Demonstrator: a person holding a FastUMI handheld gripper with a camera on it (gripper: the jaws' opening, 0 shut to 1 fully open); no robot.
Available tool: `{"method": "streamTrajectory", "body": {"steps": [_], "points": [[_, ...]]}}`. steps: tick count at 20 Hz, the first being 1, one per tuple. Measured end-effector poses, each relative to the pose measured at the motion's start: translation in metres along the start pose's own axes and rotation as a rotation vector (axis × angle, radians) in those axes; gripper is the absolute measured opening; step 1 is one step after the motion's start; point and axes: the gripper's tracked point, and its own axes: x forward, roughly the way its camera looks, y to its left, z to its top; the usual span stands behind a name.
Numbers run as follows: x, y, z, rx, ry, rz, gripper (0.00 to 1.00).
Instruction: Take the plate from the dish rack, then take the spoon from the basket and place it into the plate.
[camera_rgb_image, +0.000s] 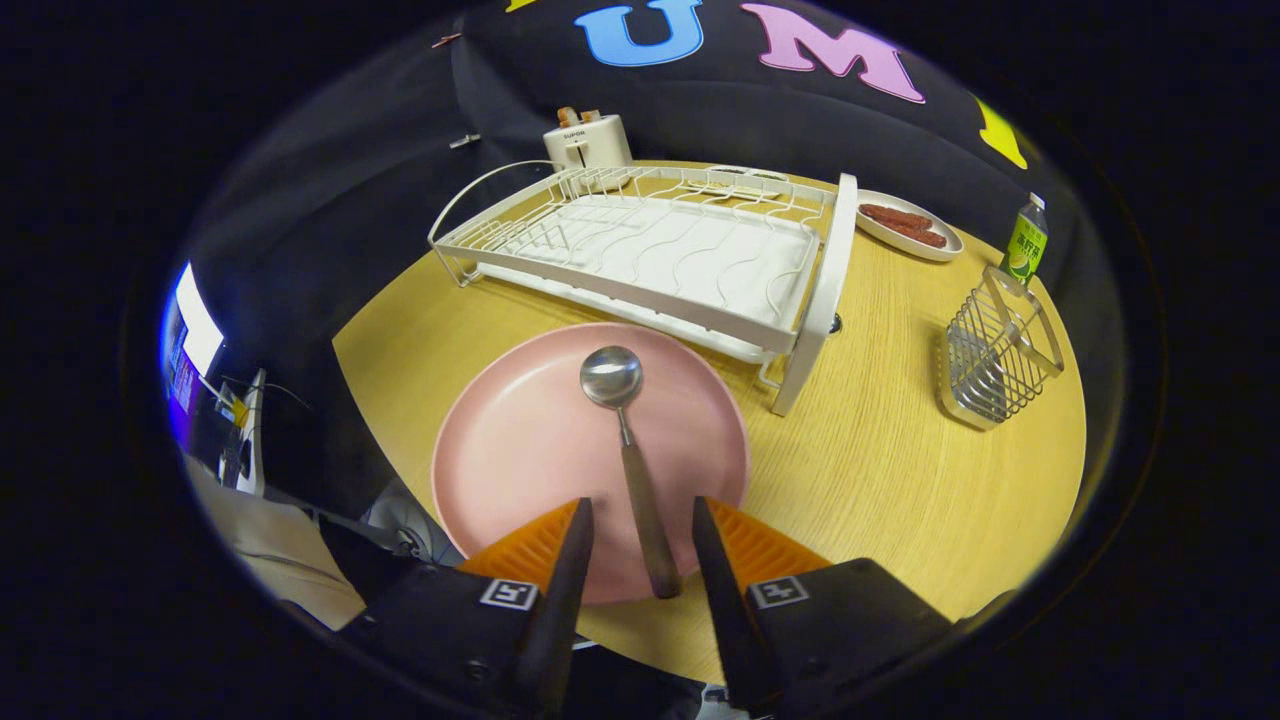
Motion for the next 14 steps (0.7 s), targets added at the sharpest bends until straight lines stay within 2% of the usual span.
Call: {"method": "streamTrajectory", "body": {"steps": [1,3,5,8,14], "points": [[-0.004,0.002,0.003,-0.001,-0.004,0.006,0.76],[-0.012,0.005,0.013,-0.011,-0.028,0.007,0.94],[-0.027,0.007,0.028,-0.013,-0.072,0.005,0.97],[-0.053,0.002,0.055,-0.022,-0.15,-0.019,0.98],[-0.12,-0.024,0.126,-0.032,-0.348,-0.107,0.99]]}}
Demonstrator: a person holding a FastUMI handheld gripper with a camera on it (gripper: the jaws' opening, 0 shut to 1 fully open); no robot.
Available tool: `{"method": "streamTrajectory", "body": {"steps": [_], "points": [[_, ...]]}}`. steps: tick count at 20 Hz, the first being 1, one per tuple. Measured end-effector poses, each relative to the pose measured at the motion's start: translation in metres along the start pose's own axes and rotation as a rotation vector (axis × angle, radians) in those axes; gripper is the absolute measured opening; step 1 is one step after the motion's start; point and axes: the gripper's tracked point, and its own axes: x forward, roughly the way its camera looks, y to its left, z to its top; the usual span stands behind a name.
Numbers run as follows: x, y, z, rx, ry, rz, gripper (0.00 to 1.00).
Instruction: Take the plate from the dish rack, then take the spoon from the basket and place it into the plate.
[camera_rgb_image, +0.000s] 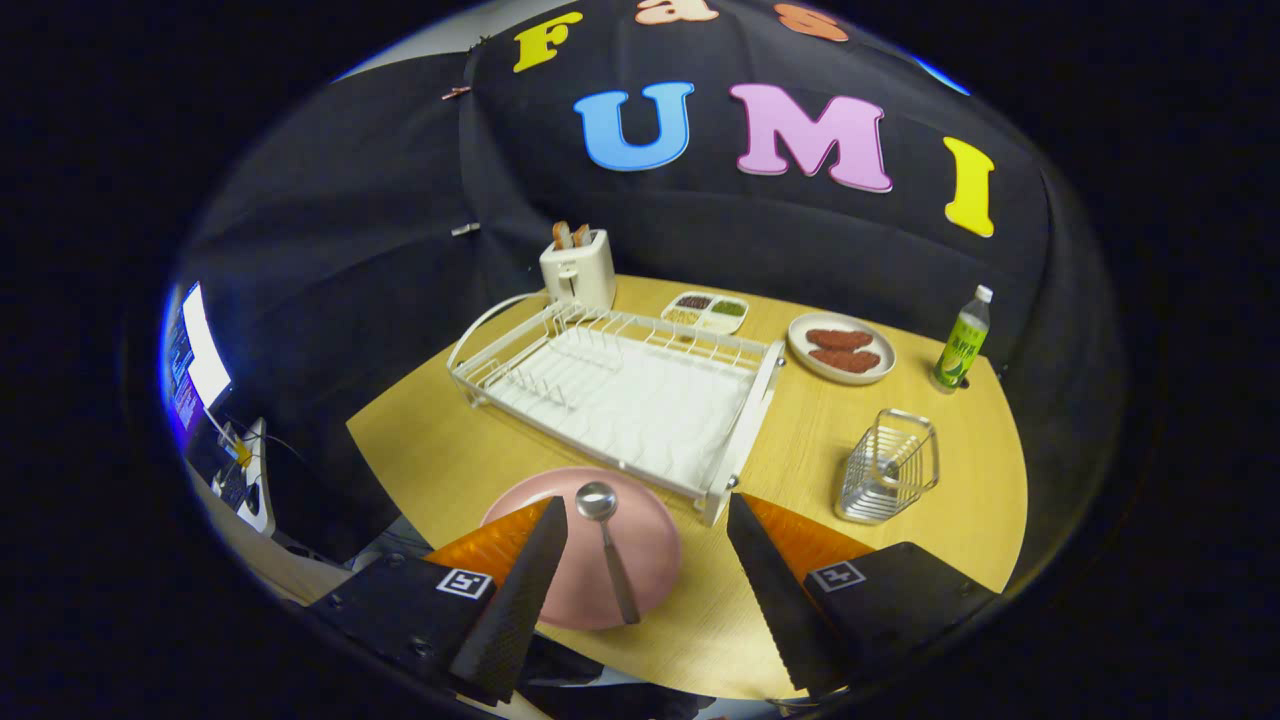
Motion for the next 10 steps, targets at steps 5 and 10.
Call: {"method": "streamTrajectory", "body": {"steps": [5,10], "points": [[-0.034,-0.037,0.081,-0.004,-0.163,-0.079,0.99],[-0.075,-0.077,0.145,-0.013,-0.278,-0.162,0.99]]}}
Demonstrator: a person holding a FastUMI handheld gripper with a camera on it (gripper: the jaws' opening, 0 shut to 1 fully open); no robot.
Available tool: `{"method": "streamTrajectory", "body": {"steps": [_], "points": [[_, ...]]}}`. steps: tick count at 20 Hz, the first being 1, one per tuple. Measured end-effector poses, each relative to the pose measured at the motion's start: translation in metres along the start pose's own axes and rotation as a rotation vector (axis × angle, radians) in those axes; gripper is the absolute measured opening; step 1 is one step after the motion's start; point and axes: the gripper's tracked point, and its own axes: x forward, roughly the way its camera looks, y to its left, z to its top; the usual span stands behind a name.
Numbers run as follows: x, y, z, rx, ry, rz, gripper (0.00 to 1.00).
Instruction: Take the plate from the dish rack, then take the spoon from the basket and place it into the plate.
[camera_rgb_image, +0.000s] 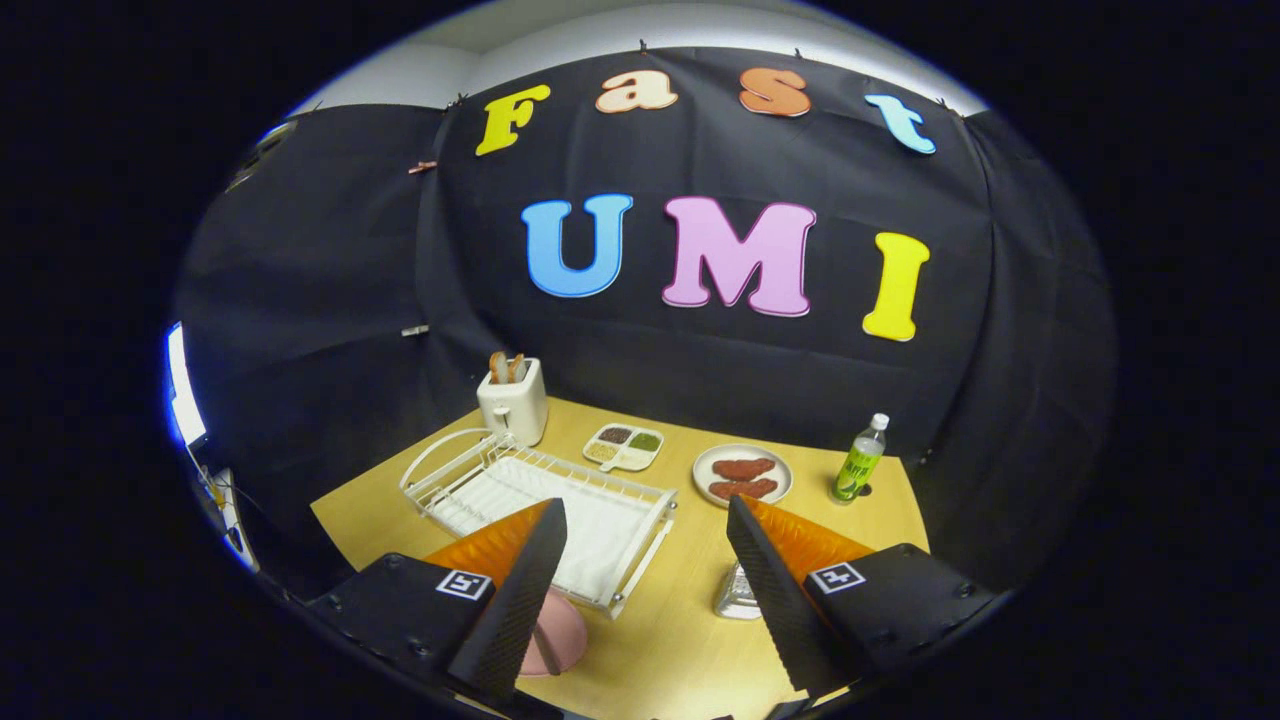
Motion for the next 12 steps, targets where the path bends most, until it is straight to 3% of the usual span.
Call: {"method": "streamTrajectory", "body": {"steps": [6,12], "points": [[-0.023,-0.058,0.079,-0.009,-0.178,-0.086,0.97],[-0.036,-0.105,0.115,-0.027,-0.263,-0.137,0.97]]}}
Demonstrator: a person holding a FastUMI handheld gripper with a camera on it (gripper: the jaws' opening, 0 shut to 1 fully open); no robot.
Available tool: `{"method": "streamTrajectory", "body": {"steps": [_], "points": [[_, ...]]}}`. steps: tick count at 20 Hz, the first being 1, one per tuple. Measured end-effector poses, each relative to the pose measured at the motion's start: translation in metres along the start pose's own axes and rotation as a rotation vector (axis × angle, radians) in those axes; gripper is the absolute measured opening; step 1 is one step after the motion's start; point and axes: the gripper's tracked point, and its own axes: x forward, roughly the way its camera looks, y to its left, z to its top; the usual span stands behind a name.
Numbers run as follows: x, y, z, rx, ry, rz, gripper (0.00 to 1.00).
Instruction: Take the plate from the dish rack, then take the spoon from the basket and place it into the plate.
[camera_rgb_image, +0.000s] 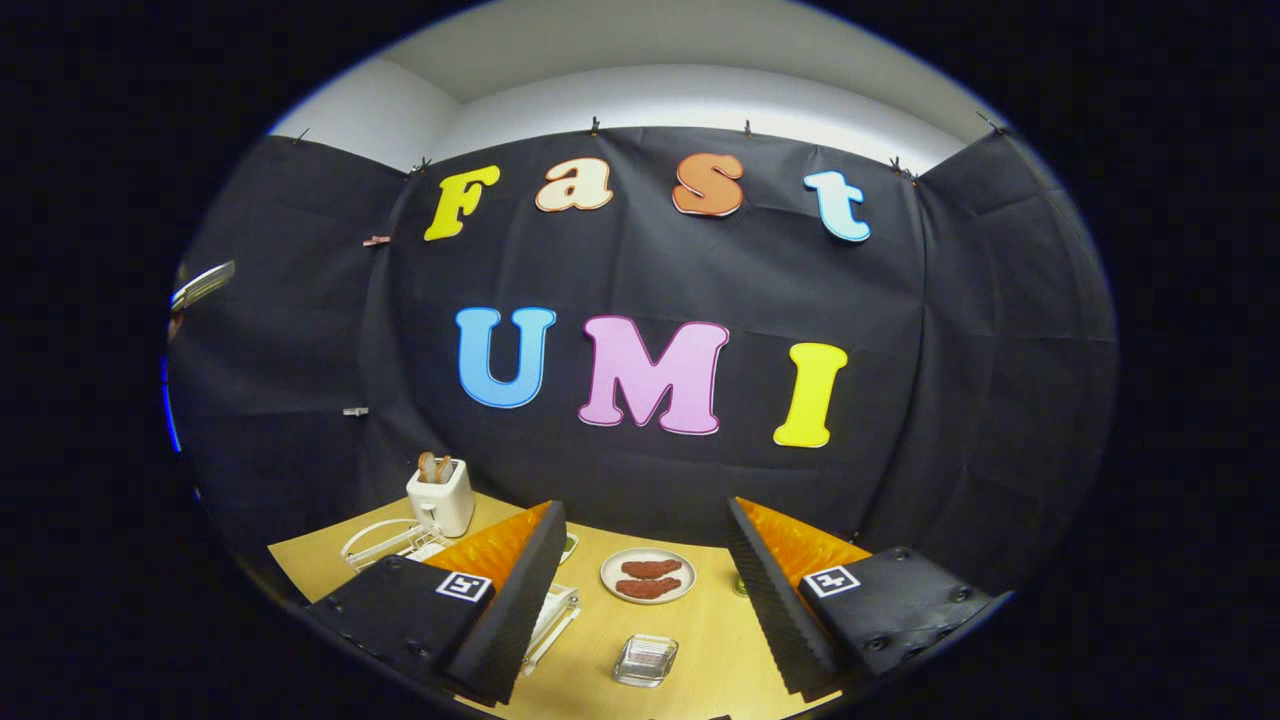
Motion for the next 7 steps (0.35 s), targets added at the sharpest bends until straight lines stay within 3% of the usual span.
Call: {"method": "streamTrajectory", "body": {"steps": [7], "points": [[-0.001,-0.032,-0.01,0.003,-0.003,-0.026,0.97]]}}
